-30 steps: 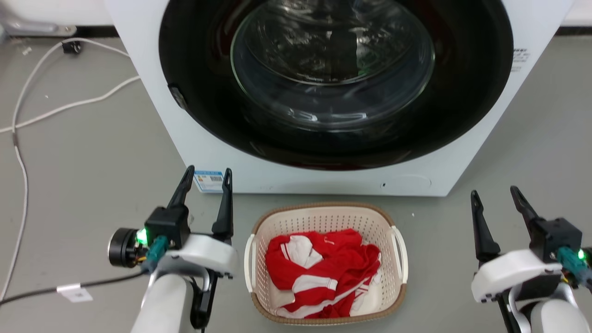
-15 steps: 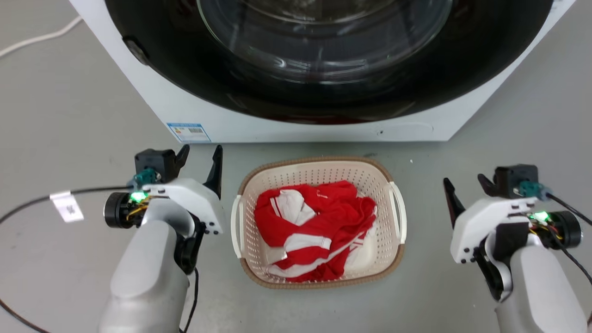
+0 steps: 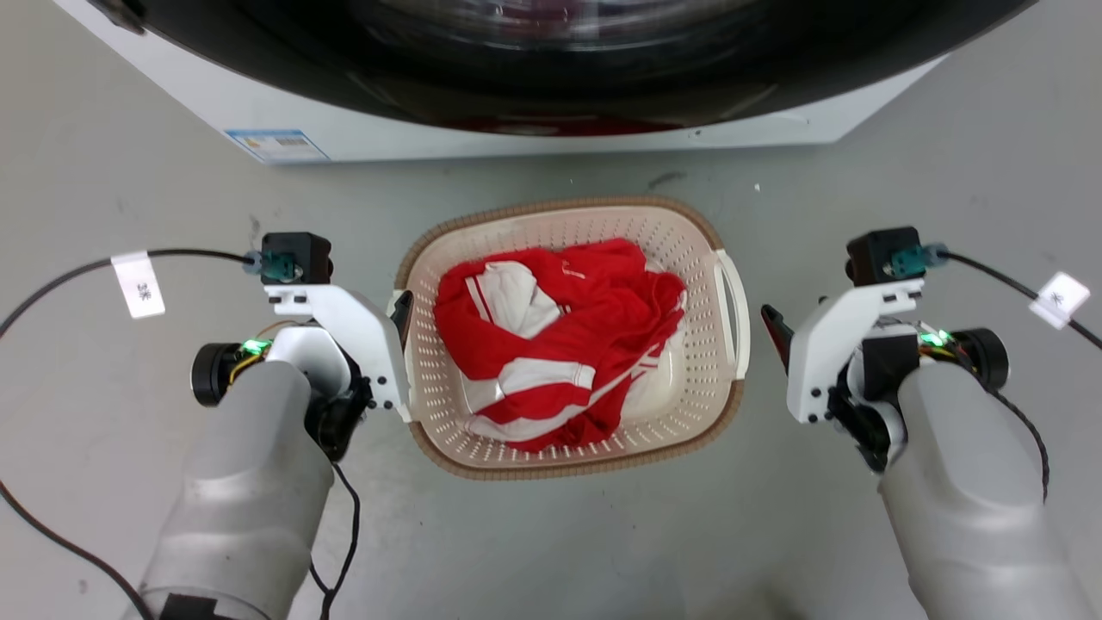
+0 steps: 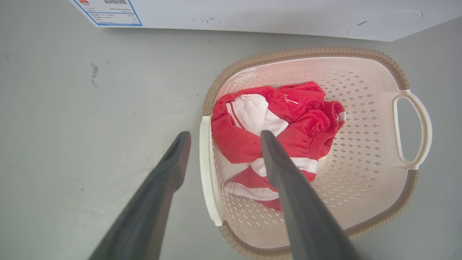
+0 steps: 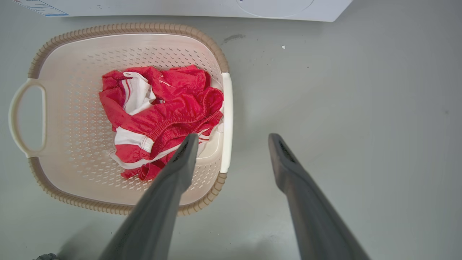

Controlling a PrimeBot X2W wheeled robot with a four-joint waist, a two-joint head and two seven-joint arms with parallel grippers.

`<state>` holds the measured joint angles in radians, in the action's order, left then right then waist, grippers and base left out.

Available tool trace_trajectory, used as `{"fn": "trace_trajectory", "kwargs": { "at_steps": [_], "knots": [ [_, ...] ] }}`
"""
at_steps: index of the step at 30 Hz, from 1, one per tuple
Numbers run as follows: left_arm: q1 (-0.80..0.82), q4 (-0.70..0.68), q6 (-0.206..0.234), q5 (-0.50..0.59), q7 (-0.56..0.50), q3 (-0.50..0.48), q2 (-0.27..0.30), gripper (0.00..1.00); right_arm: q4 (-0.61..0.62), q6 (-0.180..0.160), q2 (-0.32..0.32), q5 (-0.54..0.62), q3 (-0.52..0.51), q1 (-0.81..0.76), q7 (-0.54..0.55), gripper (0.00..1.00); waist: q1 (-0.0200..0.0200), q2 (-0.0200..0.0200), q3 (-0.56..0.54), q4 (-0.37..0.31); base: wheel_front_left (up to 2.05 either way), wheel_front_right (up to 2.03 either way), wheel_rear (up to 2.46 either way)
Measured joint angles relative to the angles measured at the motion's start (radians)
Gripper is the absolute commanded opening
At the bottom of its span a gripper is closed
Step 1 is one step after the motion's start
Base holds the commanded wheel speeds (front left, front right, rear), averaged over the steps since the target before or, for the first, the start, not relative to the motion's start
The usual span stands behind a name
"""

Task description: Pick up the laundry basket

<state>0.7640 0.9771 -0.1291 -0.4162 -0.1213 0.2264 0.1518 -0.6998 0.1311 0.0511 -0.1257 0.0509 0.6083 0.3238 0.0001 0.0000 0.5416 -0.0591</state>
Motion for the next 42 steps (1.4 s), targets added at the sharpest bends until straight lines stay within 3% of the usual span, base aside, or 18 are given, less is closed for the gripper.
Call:
{"fn": "trace_trajectory", "kwargs": {
  "at_steps": [16, 23, 40, 41, 42],
  "knots": [
    [0.160, 0.074, 0.000, -0.190, -0.185, 0.158, 0.082, 1.00, -0.311, 0.000, 0.000, -0.167, 0.190, 0.313, 0.036, 1.00, 0.0000, 0.0000, 0.213, -0.038, 0.00, 0.00, 0.00],
    [0.208, 0.116, 0.000, -0.211, -0.188, 0.198, 0.095, 1.00, -0.373, 0.000, 0.001, -0.271, 0.284, 0.377, 0.050, 1.00, 0.0000, 0.0000, 0.272, -0.052, 0.00, 0.00, 0.00],
    [0.293, 0.190, 0.000, -0.243, -0.172, 0.277, 0.091, 1.00, -0.474, 0.000, 0.000, -0.386, 0.429, 0.465, 0.015, 1.00, -0.0001, 0.0000, 0.360, -0.047, 0.00, 0.00, 0.00],
    [0.294, 0.194, 0.000, -0.248, -0.172, 0.280, 0.091, 1.00, -0.479, 0.000, 0.000, -0.392, 0.431, 0.470, 0.011, 0.86, 0.0000, 0.0000, 0.362, -0.046, 0.00, 0.00, 0.00],
    [0.298, 0.198, 0.000, -0.250, -0.171, 0.282, 0.089, 0.94, -0.481, 0.000, 0.001, -0.404, 0.435, 0.475, 0.010, 0.48, -0.0001, 0.0000, 0.364, -0.045, 0.00, 0.00, 0.00]
  ]
}}
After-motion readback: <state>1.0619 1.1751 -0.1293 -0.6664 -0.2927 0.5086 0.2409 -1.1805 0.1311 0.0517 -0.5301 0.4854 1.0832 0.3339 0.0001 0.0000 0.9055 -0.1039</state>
